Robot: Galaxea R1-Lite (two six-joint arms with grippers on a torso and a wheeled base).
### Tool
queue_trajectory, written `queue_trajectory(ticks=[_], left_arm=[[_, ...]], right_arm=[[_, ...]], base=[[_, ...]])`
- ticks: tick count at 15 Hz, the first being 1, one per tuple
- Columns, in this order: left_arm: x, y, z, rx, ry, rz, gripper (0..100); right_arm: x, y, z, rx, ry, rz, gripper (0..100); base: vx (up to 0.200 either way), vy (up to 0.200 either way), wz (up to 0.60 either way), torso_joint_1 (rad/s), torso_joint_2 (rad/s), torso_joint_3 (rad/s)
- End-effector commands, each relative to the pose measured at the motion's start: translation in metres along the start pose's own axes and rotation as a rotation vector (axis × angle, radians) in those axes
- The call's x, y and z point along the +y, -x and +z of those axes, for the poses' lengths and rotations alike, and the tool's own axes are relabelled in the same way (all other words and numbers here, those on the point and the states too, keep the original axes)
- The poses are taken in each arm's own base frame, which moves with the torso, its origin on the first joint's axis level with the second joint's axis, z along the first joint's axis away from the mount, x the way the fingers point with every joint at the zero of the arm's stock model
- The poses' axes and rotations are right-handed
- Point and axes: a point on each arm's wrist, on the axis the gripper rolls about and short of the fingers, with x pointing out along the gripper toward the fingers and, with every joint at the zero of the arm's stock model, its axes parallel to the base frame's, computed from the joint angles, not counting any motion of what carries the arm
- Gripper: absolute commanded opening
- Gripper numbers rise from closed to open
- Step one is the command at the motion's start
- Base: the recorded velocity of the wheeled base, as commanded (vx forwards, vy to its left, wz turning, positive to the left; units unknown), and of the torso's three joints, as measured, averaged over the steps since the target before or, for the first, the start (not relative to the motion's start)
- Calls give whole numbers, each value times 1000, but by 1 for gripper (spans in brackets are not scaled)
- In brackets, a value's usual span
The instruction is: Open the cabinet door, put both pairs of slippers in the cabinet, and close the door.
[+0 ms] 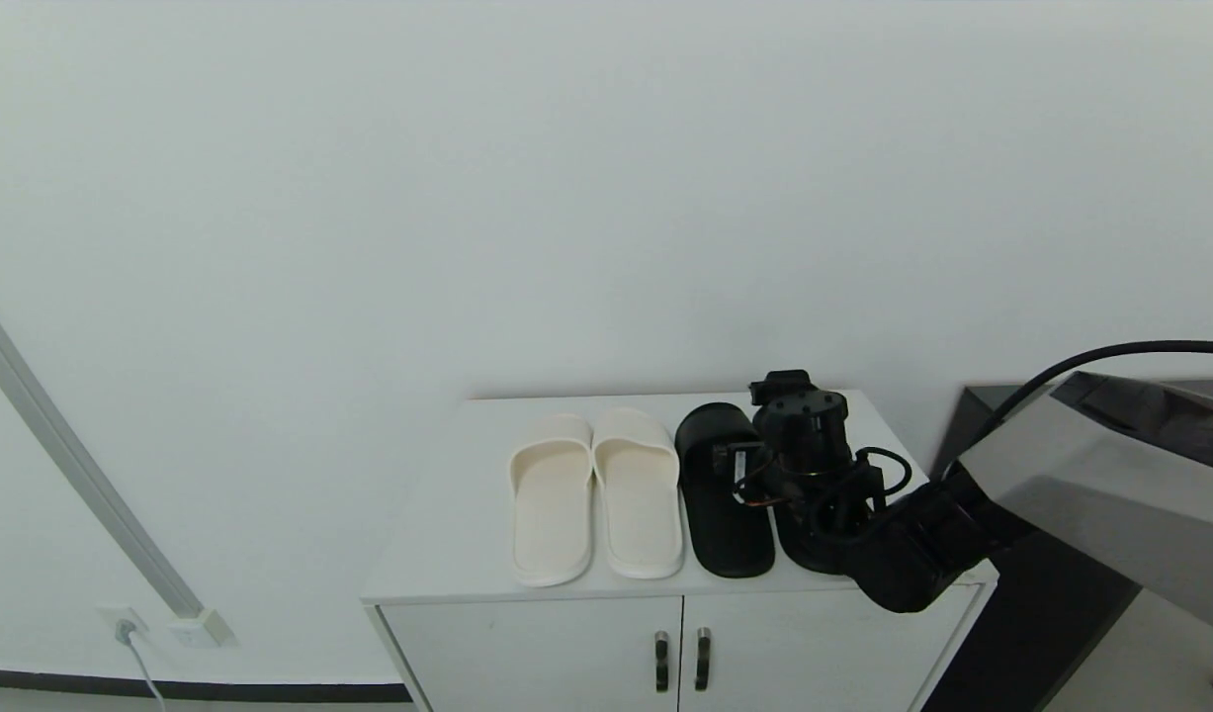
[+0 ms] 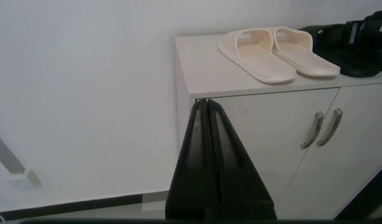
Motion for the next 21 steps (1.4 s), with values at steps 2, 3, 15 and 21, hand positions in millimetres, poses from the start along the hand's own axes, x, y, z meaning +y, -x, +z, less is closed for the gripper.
queue_trajectory(ticks=[2, 3, 15, 21], left_arm=[[0, 0, 0, 1, 0, 0, 0], [0, 0, 0, 1, 0, 0, 0], [0, 0, 0, 0, 5, 1, 0], [0, 0, 0, 0, 12, 4, 0]], right_arm=[[3, -8, -4, 12, 5, 1, 0], [3, -8, -5, 15, 7, 1, 0], [-36, 119, 72, -104, 39, 199, 0], [-60, 243, 75, 102, 182, 779, 0]], base=[[0, 0, 0, 0, 0, 0], [0, 0, 0, 0, 0, 0], [0, 0, 0, 0, 0, 0], [0, 0, 0, 0, 0, 0]])
